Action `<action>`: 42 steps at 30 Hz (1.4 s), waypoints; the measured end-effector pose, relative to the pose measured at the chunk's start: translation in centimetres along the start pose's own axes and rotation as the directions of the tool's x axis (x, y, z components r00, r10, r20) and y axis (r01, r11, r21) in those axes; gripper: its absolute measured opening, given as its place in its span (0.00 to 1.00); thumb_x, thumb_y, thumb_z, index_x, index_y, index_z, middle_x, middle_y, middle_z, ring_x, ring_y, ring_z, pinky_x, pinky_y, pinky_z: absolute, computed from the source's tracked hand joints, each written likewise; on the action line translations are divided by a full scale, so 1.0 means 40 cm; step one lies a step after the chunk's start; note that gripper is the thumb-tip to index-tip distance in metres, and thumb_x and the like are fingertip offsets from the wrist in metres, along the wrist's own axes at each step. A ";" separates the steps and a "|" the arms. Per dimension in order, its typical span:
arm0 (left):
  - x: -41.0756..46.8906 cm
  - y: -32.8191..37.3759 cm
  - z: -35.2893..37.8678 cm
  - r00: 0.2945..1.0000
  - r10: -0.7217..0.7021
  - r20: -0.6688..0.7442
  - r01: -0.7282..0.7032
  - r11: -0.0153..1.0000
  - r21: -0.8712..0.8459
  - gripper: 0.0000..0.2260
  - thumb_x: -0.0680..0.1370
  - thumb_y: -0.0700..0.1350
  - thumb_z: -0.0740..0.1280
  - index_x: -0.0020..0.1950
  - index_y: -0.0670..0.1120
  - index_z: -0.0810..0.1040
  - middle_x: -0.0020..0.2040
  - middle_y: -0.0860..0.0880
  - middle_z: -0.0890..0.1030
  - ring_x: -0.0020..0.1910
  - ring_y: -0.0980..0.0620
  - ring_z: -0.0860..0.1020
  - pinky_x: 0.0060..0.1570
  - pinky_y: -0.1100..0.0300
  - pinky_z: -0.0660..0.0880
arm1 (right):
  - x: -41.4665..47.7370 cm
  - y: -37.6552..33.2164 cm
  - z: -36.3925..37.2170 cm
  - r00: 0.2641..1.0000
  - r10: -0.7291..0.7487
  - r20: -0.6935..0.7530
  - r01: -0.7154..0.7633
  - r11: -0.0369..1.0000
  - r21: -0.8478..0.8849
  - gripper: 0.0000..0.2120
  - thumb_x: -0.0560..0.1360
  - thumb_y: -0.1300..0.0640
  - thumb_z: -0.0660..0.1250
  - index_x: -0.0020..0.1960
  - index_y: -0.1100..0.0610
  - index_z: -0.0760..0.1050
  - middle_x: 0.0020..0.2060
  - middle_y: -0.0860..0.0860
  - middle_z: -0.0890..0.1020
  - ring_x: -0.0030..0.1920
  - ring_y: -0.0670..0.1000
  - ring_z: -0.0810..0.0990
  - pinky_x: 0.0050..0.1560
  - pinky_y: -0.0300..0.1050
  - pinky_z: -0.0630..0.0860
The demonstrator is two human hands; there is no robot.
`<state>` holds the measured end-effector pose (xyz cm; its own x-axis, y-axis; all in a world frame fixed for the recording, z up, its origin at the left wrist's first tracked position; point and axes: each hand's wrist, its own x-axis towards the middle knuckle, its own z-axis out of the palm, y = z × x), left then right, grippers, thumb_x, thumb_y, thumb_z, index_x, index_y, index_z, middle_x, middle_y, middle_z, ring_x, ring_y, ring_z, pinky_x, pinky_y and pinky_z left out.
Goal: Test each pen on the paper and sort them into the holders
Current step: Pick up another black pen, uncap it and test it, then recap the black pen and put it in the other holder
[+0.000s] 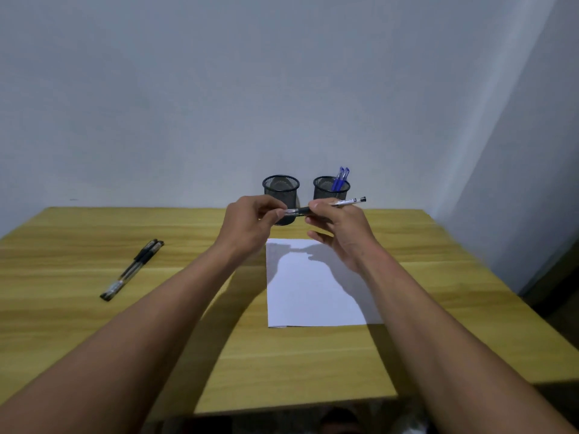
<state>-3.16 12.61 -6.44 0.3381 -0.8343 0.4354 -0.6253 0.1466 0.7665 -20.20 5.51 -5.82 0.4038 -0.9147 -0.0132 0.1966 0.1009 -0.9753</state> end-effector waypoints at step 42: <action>0.120 -0.013 -0.033 0.930 -0.333 -0.158 0.252 0.886 -0.388 0.22 0.73 0.66 0.67 0.57 0.52 0.80 0.49 0.52 0.84 0.51 0.51 0.83 0.52 0.49 0.81 | 0.102 -0.143 -0.033 0.961 -0.250 0.121 0.260 0.651 -0.713 0.03 0.77 0.62 0.71 0.44 0.57 0.82 0.37 0.57 0.86 0.36 0.51 0.81 0.42 0.50 0.79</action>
<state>-0.28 9.25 -4.11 0.6337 -0.7405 0.2239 -0.1961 0.1262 0.9724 -20.83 0.68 -0.59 0.4471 -0.8564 0.2581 -0.4045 -0.4509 -0.7956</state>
